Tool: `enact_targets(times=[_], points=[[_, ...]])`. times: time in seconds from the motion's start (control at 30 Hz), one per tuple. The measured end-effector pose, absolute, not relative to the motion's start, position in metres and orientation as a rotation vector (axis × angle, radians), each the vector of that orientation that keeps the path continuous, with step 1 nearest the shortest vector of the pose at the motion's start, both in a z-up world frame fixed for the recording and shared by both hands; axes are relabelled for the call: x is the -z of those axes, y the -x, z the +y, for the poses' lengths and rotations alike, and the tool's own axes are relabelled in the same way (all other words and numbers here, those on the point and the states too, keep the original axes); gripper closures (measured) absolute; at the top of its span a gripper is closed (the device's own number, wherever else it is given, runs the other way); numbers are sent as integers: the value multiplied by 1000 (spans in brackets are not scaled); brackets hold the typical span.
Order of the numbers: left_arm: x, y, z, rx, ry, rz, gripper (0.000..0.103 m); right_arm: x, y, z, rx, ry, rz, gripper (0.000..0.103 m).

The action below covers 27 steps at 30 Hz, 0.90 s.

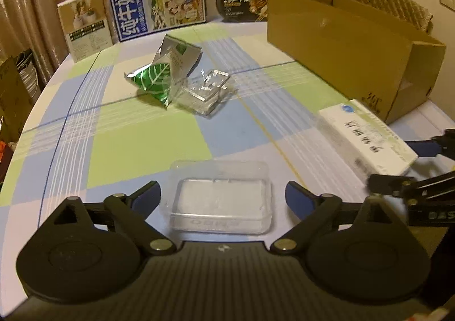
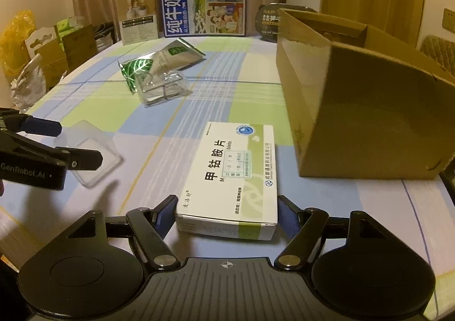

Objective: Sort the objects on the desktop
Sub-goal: 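Grasp the clear plastic tray with the left tool while the right tool lifts the medicine box, then carry the clear tray with the left tool while the right tool carries the medicine box to the cardboard box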

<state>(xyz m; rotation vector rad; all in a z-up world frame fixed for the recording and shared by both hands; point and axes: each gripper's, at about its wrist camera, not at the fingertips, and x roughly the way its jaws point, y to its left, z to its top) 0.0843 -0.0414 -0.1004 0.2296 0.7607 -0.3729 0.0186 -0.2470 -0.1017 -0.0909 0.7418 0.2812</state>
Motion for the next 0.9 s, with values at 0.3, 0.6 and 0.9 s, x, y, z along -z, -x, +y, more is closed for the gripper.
enact_targets(times=[0.3, 0.6, 0.9], points=[[118, -89, -40, 384, -250, 778, 12, 107, -23, -247, -281, 67, 730, 20], [116, -92, -29, 382, -193, 808, 19, 112, -36, -240, -248, 50, 736, 18], [109, -97, -26, 352, -145, 819, 19, 114, -37, -240, -239, 57, 718, 19]])
